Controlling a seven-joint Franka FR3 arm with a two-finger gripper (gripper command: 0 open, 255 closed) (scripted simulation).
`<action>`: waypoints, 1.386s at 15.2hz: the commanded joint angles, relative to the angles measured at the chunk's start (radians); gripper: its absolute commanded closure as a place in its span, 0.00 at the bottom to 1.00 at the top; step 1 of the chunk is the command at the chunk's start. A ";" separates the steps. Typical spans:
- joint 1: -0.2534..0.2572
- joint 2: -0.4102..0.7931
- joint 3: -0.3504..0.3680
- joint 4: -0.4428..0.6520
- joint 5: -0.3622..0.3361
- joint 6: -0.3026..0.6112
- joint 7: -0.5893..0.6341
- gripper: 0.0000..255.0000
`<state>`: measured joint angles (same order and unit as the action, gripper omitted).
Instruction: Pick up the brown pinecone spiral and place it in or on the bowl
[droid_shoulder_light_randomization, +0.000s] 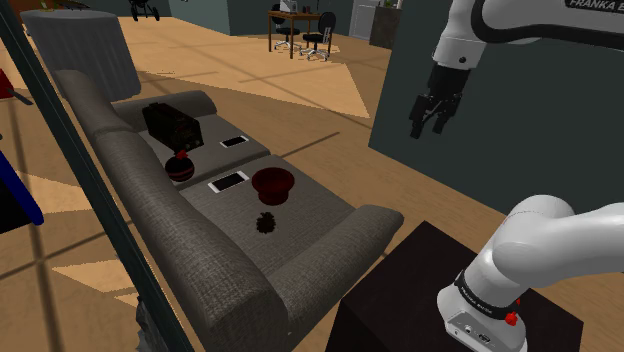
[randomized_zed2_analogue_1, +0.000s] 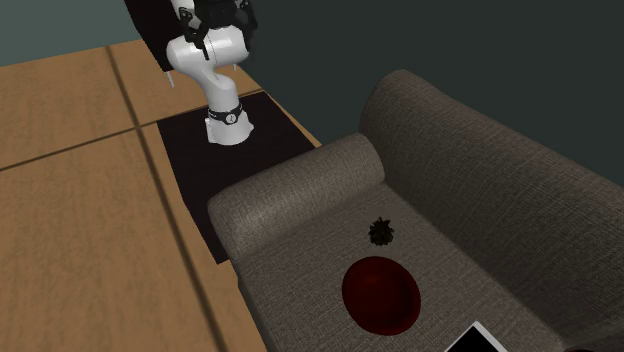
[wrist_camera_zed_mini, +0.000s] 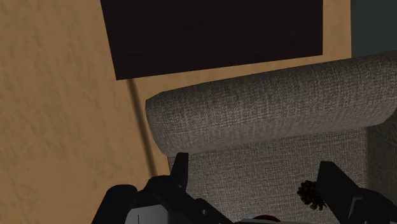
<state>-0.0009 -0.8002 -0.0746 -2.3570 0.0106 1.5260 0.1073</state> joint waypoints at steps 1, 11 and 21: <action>0.000 0.000 0.000 0.000 0.000 0.000 0.000 0.00; 0.051 0.220 0.107 -0.090 0.044 0.330 0.086 0.00; 0.084 0.553 0.206 -0.038 0.030 0.626 0.186 0.00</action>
<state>0.0833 -0.2844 0.1266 -2.4120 0.0478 2.1288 0.2873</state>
